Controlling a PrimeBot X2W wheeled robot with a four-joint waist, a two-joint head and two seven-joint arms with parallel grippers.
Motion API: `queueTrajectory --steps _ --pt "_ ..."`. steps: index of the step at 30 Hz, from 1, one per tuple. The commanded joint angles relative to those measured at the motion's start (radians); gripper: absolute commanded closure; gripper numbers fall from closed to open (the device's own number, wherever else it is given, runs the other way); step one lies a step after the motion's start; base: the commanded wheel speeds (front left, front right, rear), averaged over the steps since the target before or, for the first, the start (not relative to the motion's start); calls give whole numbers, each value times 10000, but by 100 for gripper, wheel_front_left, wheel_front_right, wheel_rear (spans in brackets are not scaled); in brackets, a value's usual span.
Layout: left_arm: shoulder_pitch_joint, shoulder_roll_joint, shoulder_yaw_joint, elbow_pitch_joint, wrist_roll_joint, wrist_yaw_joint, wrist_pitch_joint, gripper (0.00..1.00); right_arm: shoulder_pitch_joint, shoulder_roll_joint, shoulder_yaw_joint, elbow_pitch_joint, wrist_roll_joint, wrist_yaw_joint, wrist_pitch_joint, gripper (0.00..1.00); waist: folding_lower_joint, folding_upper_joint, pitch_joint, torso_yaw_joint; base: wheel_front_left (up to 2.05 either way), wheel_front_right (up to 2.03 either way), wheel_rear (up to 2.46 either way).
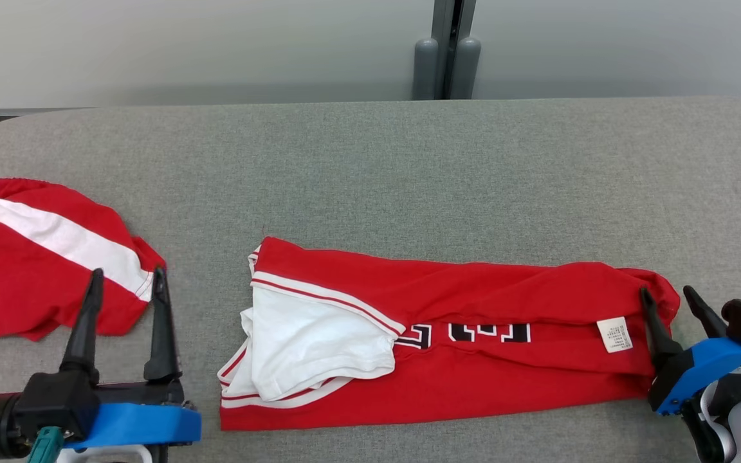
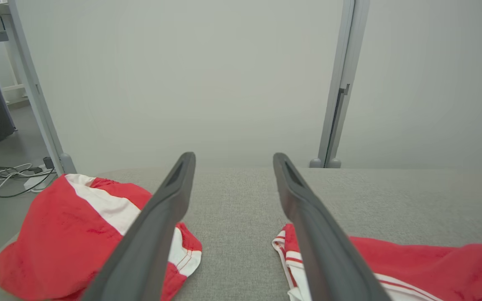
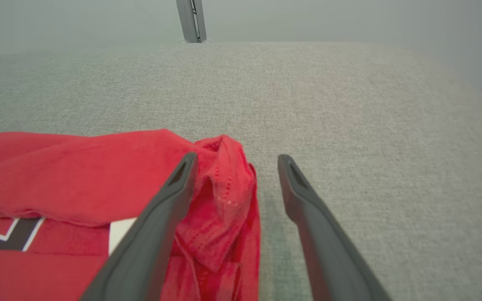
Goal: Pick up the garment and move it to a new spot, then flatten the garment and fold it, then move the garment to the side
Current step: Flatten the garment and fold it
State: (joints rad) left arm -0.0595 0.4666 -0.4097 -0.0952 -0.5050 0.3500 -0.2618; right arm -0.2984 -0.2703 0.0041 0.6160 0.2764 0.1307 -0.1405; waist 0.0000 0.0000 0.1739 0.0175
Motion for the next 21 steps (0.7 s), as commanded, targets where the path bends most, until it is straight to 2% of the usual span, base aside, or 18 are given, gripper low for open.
queueTrajectory --steps 1,6,7,8,14,15,17,21 --pt "244 -266 495 63 319 -182 -44 0 216 53 -27 115 49 1 106 0 0 0 18 -1 0 0 0" --pt "784 -1198 2024 158 1143 -800 -44 0 380 233 87 373 143 1 374 0 0 0 35 -40 0 0 0" --pt "784 -1198 2024 158 1143 -800 -44 0 380 233 87 373 143 1 374 0 0 0 35 -40 0 0 0" --pt "938 -1536 2530 256 1419 -1082 -44 0 454 287 162 484 215 1 491 0 0 0 25 -54 0 0 0" --pt "1169 -2497 3789 591 2173 -1881 -44 0 589 440 414 744 435 1 770 0 0 0 -4 -92 0 0 0" --pt "1186 -2634 3967 681 2314 -2004 -44 0 585 453 449 763 483 1 792 24 0 0 -3 -97 0 0 0" --pt "1132 -2915 4333 762 2541 -2232 -44 0 568 496 524 760 622 2 795 98 0 0 -1 -98 0 0 0" --pt "1061 -3275 4764 848 2872 -2590 -45 0 507 443 557 713 755 -1 671 100 0 0 -3 -100 0 0 0"
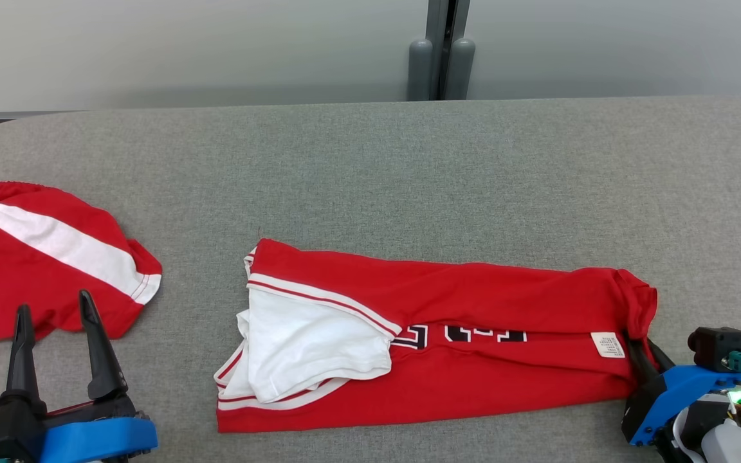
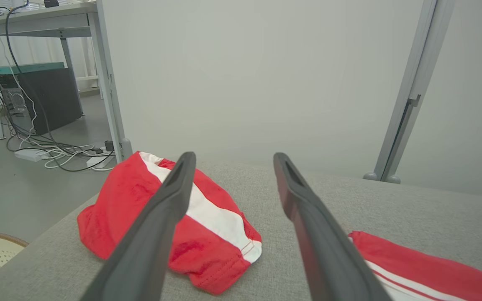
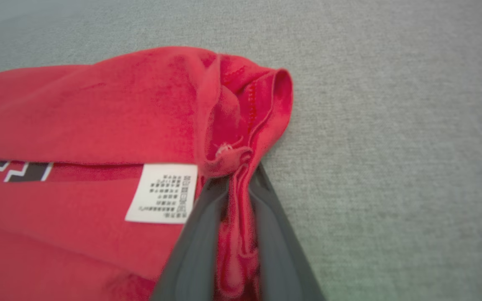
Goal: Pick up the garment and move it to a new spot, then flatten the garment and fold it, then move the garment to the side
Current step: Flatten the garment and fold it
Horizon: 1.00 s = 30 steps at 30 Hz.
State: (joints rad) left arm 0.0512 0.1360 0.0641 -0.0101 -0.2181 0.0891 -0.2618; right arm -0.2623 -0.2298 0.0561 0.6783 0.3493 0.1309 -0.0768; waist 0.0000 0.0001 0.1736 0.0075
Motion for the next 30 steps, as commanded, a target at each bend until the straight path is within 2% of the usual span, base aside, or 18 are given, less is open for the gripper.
queueTrajectory --steps 1,9,14,17,22,30 --pt "-60 -78 142 35 103 -99 -45 0 107 -5 19 78 76 -4 -12 100 0 -1 -8 -4 0 0 0" --pt "66 -530 659 329 821 -795 -45 0 -258 -708 -585 190 331 -9 -254 100 0 -1 -233 -123 0 0 0" --pt "70 -659 752 439 1076 -1011 -45 0 -349 -1290 -1204 392 211 -7 -306 100 0 -1 -408 -164 0 0 0" --pt "105 -708 809 458 1165 -1099 -45 0 -321 -1413 -1392 359 168 -7 -302 100 0 -1 -482 -195 0 0 0" --pt "157 -773 928 524 1235 -1229 -45 0 -152 -1179 -1232 -46 115 -3 -296 100 0 -1 -557 -253 0 0 0" --pt "233 -839 953 618 1293 -1315 -45 0 68 -646 -406 -1241 384 -3 -115 100 0 -1 -682 -280 0 0 0"
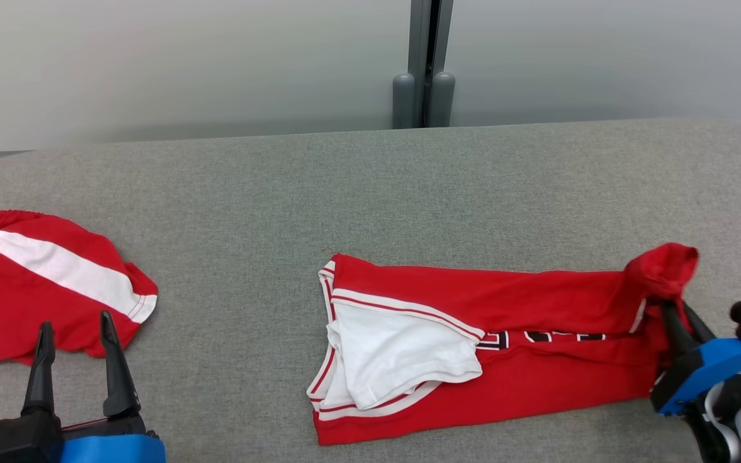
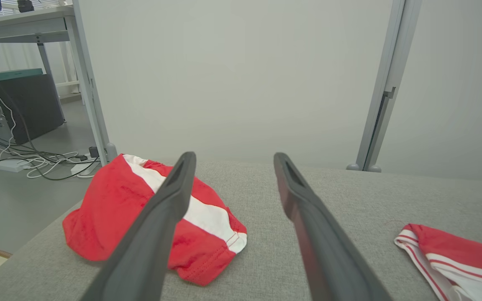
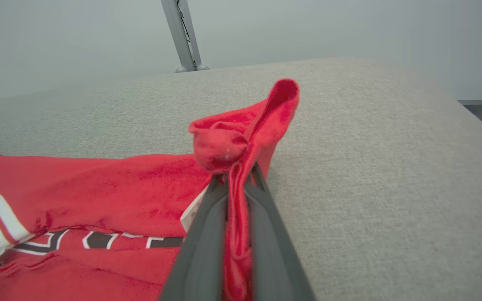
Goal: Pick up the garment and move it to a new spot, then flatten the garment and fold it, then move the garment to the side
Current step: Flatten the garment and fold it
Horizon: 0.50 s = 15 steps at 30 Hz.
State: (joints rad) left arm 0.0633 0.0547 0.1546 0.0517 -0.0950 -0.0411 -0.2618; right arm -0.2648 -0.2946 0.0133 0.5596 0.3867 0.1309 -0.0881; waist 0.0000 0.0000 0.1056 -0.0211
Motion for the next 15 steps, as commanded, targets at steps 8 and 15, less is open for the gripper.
queueTrajectory --steps 8,15 --pt "103 -40 77 51 91 -74 -45 0 323 676 1620 -1730 318 -1 558 100 0 0 -13 91 0 0 0" --pt "-77 -47 -3 100 58 -92 -45 0 -133 1219 3039 -2333 483 -1 811 100 0 0 46 271 0 0 0"
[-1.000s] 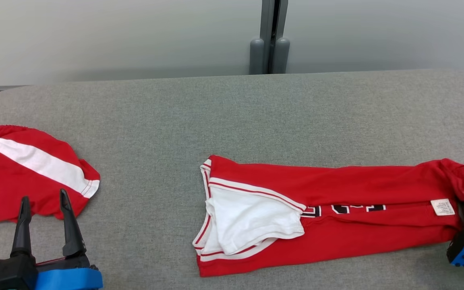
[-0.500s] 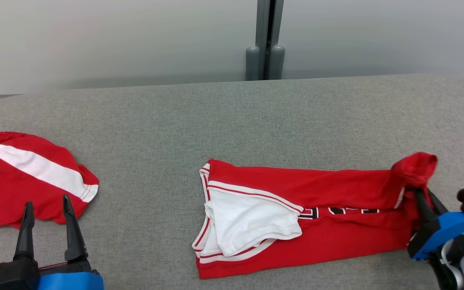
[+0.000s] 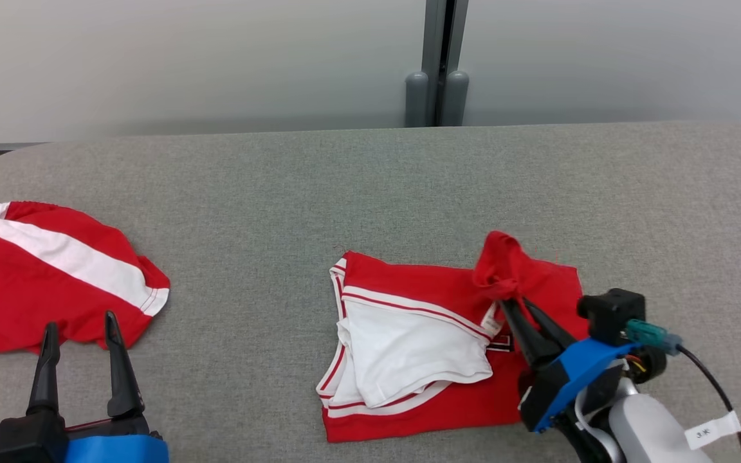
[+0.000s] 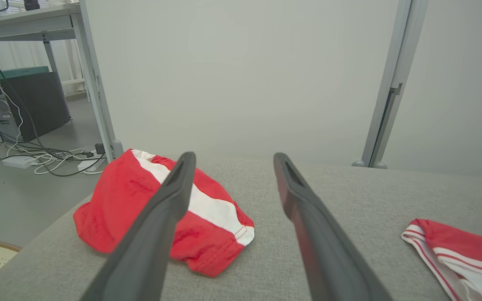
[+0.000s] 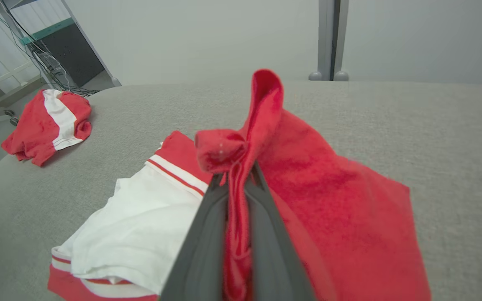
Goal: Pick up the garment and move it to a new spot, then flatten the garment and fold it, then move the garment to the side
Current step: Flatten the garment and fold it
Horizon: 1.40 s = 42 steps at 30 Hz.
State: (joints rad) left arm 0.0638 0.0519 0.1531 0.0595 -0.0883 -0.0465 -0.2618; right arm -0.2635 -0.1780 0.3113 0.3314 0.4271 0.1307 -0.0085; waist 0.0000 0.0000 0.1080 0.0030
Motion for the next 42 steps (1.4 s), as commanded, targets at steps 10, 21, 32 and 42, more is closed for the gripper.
queueTrajectory --steps 10,21,32,42 --pt "-387 -18 -217 172 -42 -100 -45 0 -1100 776 2049 331 375 1 -107 100 0 0 178 508 0 0 0" --pt "-625 -18 -487 277 -128 -75 -45 0 -2131 1206 2986 2137 674 1 -686 100 0 0 421 975 0 0 0" --pt "-597 -18 -485 380 -163 -7 -45 0 -2447 1271 3373 3268 1030 1 -1583 0 0 0 373 801 0 0 0" --pt "-311 -18 -473 234 -66 0 -45 0 -1949 216 2113 2578 846 1 -2463 0 0 0 55 289 0 0 0"
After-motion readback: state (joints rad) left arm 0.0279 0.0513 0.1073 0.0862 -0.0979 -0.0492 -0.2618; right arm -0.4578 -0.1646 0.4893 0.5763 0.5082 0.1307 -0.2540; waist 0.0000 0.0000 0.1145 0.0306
